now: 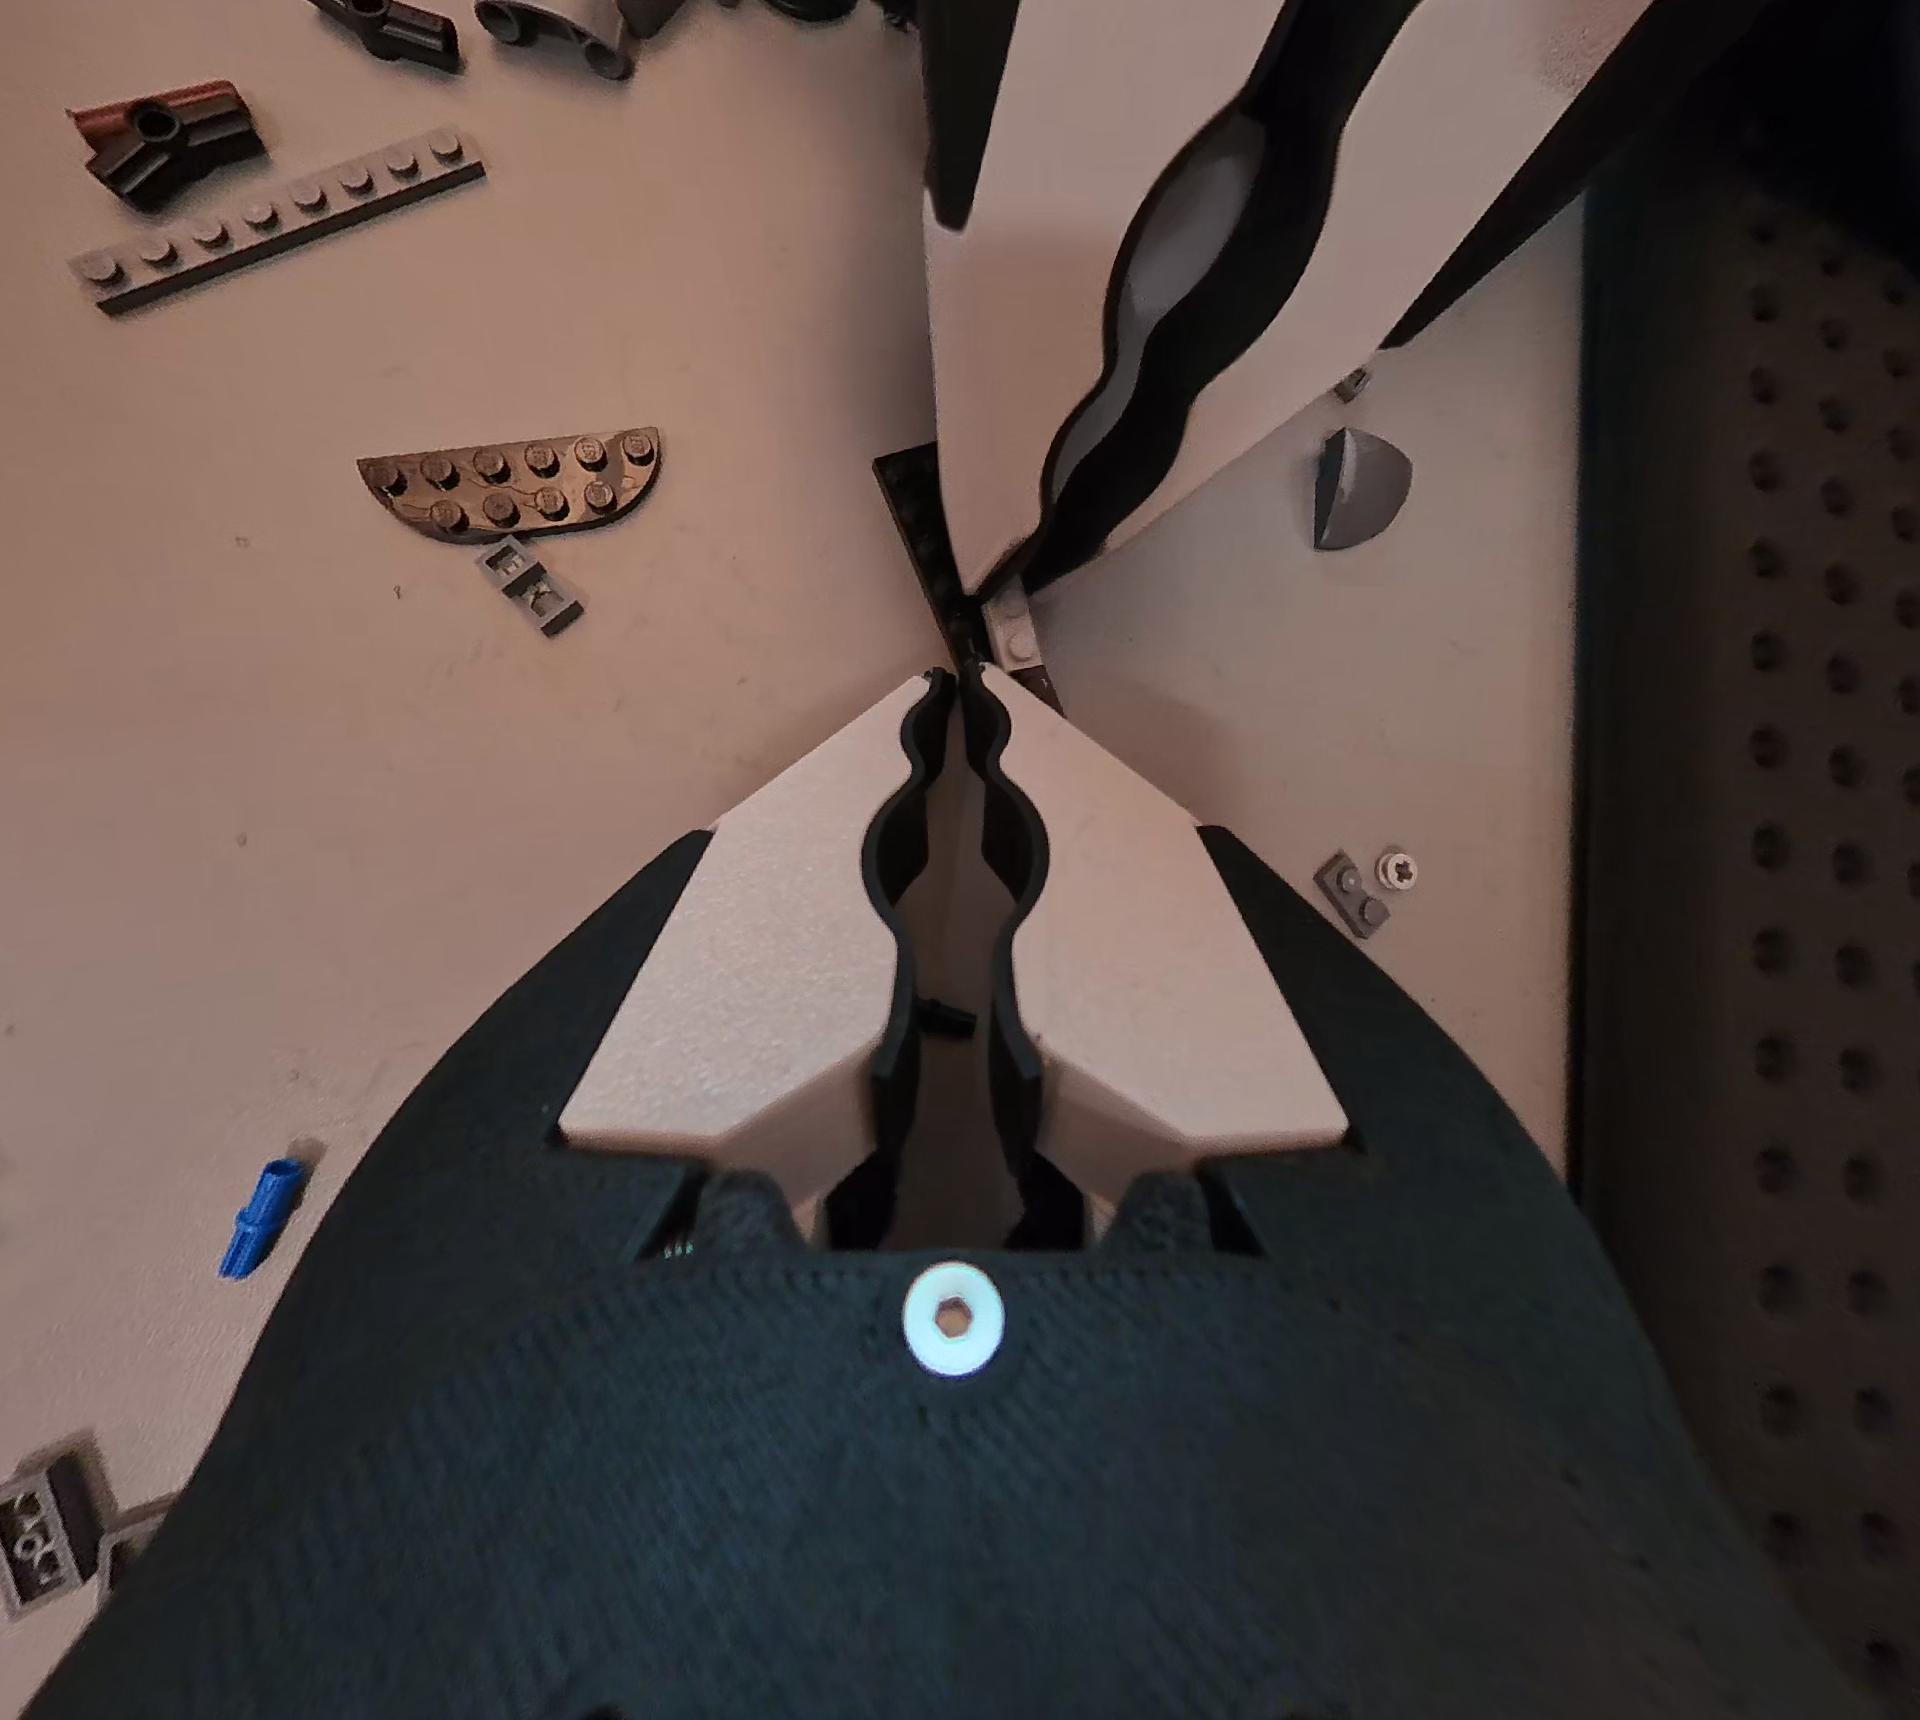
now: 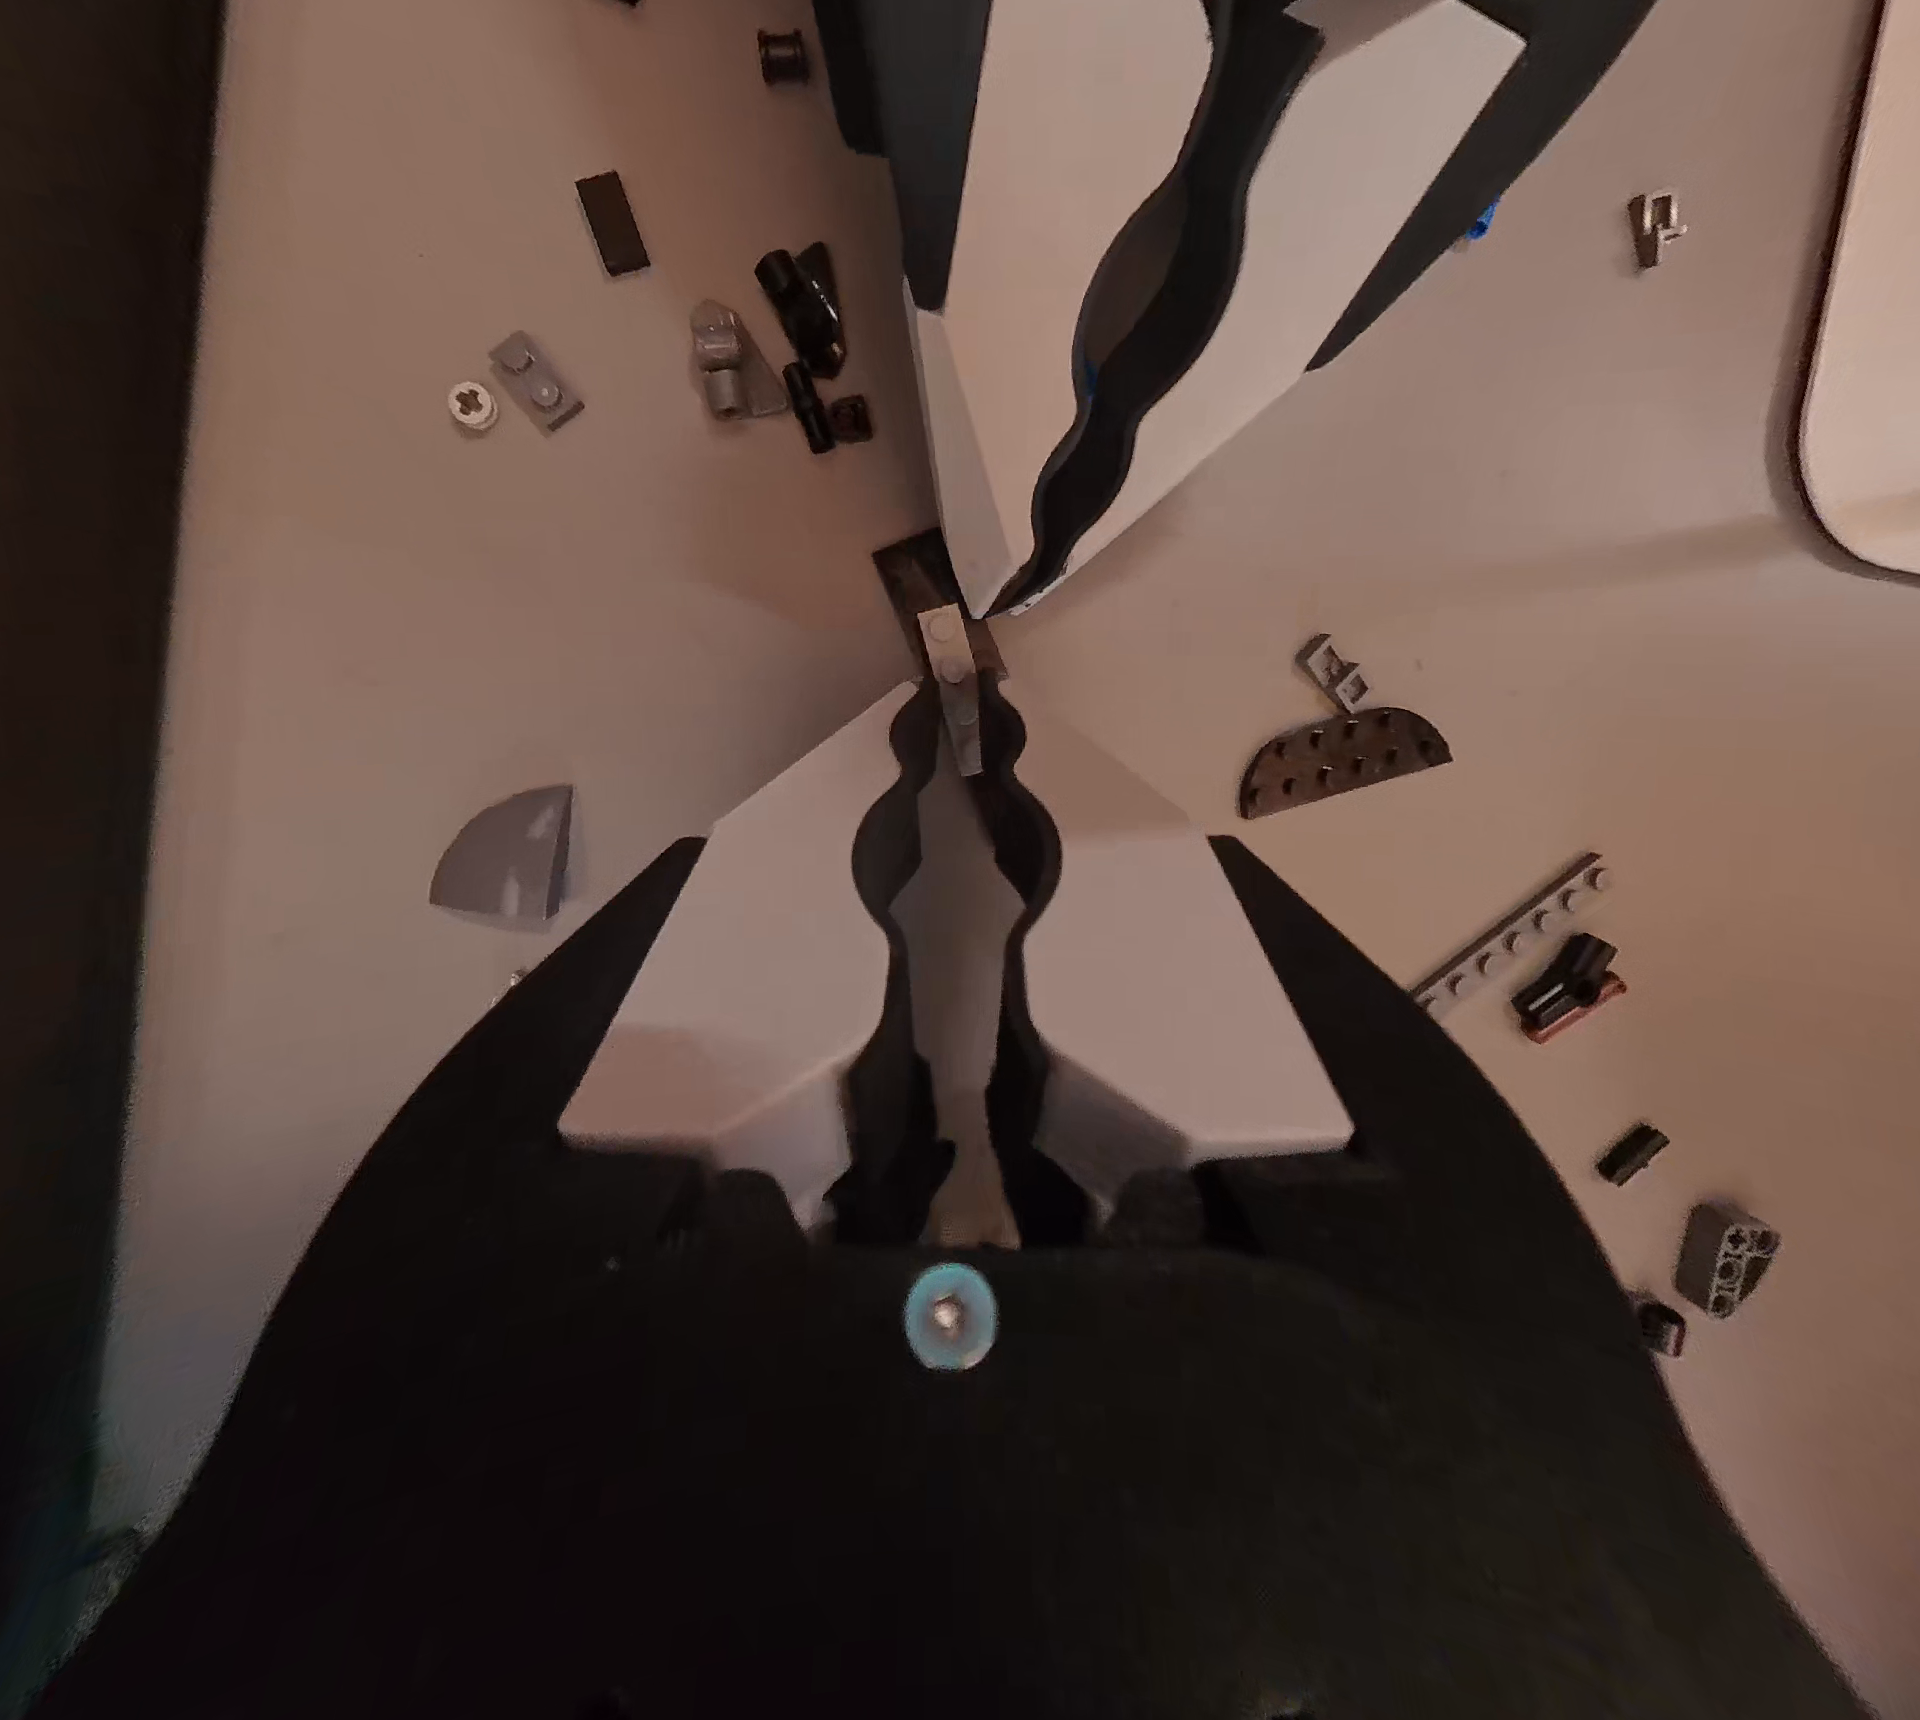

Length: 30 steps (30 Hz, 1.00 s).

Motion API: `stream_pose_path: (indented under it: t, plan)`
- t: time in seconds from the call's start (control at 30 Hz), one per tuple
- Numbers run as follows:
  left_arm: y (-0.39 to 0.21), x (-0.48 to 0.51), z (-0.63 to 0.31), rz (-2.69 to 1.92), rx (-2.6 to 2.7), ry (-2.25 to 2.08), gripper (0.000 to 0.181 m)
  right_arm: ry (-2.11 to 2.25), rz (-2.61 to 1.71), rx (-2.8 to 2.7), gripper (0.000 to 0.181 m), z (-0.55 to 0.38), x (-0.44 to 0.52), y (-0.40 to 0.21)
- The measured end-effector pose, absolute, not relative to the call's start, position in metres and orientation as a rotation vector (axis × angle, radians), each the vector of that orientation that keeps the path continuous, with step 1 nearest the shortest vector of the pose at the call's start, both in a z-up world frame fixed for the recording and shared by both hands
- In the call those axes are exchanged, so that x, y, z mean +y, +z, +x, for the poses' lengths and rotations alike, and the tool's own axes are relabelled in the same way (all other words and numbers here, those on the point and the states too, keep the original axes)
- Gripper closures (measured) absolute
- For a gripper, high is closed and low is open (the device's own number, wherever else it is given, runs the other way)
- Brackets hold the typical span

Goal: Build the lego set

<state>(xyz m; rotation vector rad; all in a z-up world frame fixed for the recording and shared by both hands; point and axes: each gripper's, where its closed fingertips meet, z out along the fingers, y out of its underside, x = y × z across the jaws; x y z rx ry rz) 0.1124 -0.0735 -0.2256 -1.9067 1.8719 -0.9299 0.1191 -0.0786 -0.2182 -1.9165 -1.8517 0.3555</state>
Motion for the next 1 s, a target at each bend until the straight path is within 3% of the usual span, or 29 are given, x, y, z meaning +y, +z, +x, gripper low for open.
stream_pose_path:
  t: [0.67,1.0]
  plan:
    - [-0.2256,-0.0735,0.1122,-1.904,1.876,-0.937,0.18,0.41,-1.902,-1.922,0.176,0.12,-0.0815,-0.2225]
    - [-0.2213,-0.0795,0.1153,-1.896,1.874,-0.996,0.169,0.424,-1.898,-1.923,0.175,0.1195,-0.0816,-0.2228]
